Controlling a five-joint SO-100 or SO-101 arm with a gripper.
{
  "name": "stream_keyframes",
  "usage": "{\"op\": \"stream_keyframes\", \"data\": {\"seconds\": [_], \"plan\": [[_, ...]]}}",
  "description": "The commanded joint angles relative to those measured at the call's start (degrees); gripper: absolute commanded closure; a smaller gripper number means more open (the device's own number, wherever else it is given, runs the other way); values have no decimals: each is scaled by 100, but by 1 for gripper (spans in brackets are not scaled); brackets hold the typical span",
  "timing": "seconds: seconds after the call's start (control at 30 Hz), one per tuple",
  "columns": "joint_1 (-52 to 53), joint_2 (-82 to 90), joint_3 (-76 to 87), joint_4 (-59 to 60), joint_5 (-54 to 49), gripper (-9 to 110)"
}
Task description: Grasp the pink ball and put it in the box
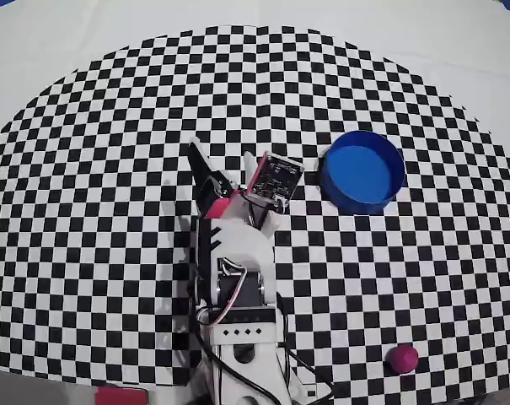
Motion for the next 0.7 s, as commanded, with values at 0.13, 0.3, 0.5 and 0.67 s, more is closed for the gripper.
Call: {"op": "stream_keyframes", "data": {"seconds": [0.13,0.3,0.5,0.67], "plan": [[0,9,44,-281,-1371,72],[35,-18,44,-413,-2021,72],[26,-26,44,-466,-2391,72],[35,-26,44,-606,-2443,72]]}}
